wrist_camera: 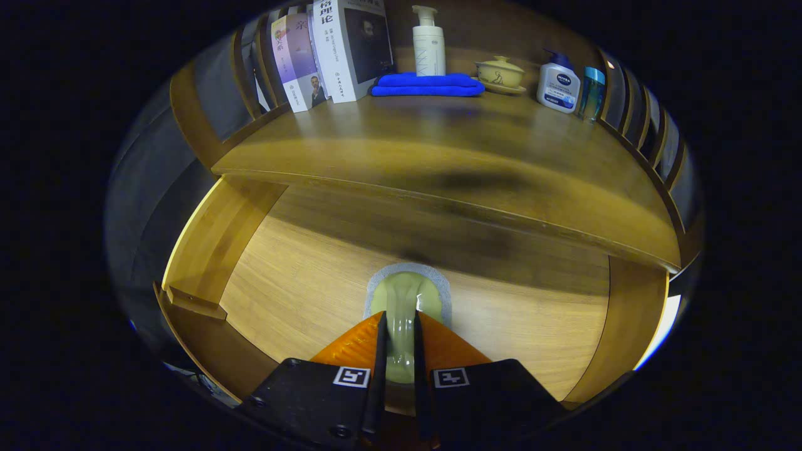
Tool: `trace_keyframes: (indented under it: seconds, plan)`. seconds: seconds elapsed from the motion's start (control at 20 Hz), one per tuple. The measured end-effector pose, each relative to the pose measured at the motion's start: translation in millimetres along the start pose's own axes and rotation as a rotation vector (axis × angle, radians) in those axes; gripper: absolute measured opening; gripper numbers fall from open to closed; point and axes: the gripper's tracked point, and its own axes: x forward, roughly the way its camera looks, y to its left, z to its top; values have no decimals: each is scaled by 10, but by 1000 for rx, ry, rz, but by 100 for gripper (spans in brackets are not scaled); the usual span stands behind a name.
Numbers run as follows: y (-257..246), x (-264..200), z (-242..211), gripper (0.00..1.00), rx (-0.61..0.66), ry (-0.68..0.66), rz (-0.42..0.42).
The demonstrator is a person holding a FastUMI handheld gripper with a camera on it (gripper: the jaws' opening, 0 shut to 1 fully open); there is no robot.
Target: Pull open the drawer, take out the items inside it, and place them on the countertop above the cabinet.
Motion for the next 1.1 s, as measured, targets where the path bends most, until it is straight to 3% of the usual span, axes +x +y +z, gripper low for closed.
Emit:
trace_keyframes:
  seconds: [0.05, 0.1, 0.5, 0.95, 1.1]
  plan:
    - [-10, -46, 26, 23, -12, -15, 12]
    - [-16, -75, 18, 15, -35, -33, 15]
    - [-80, -613, 78, 15, -209, -158, 70]
    - [24, -1252, 245, 15, -247, -265, 182]
    - [-118, -1316, 526, 15, -228, -322, 139]
